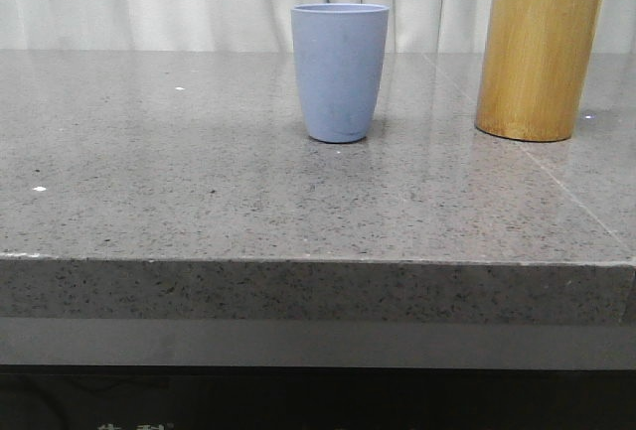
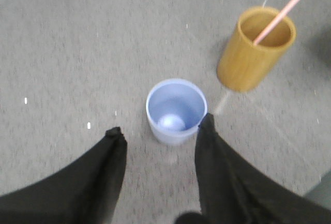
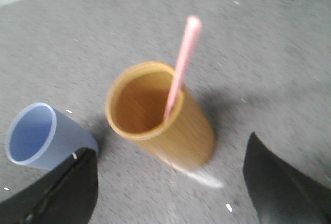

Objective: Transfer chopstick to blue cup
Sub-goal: 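Open the left gripper and raise it away from the cup, then grasp the pink chopstick in the bamboo holder with the right gripper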

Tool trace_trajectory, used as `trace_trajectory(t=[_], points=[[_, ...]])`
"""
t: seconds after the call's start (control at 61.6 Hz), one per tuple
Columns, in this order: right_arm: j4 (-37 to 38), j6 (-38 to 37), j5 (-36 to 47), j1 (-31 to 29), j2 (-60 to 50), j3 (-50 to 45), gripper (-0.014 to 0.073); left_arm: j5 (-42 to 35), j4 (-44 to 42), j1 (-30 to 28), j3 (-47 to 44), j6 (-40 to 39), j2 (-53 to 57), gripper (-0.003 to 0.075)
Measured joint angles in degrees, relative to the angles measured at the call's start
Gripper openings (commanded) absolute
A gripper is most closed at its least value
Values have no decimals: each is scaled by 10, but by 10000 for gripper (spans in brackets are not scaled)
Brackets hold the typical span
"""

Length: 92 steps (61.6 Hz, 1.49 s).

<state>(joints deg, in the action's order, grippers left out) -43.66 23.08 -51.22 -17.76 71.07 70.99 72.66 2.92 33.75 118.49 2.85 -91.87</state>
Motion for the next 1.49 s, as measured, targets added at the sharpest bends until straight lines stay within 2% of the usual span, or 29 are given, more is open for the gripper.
trace_trajectory(t=[0.357, 0.503, 0.617, 0.861, 1.056, 1.234, 1.364, 1.494], points=[[-29, 18, -4, 1, 129, 106, 590, -65, -16, 0, -293, -2, 243, 323], [-31, 24, 1, 25, 170, 140, 589, -80, -11, 0, -412, -4, 339, 323], [-33, 25, 11, 42, 195, 150, 526, -87, -11, 0, -468, -5, 383, 322], [-33, 26, 24, 49, 215, 150, 197, -89, -10, 0, -497, -5, 425, 269], [-33, 26, 26, 49, 215, 154, 19, -89, -10, 0, -499, -5, 426, 214], [-36, 26, 26, 49, 215, 154, -62, -89, -10, 0, -499, -5, 426, 188], [-27, 27, 12, 49, 215, 167, -64, -89, -10, 0, -499, -5, 426, 188], [3, 28, -43, 49, 215, 225, -64, -90, -10, 0, -500, -5, 426, 188]])
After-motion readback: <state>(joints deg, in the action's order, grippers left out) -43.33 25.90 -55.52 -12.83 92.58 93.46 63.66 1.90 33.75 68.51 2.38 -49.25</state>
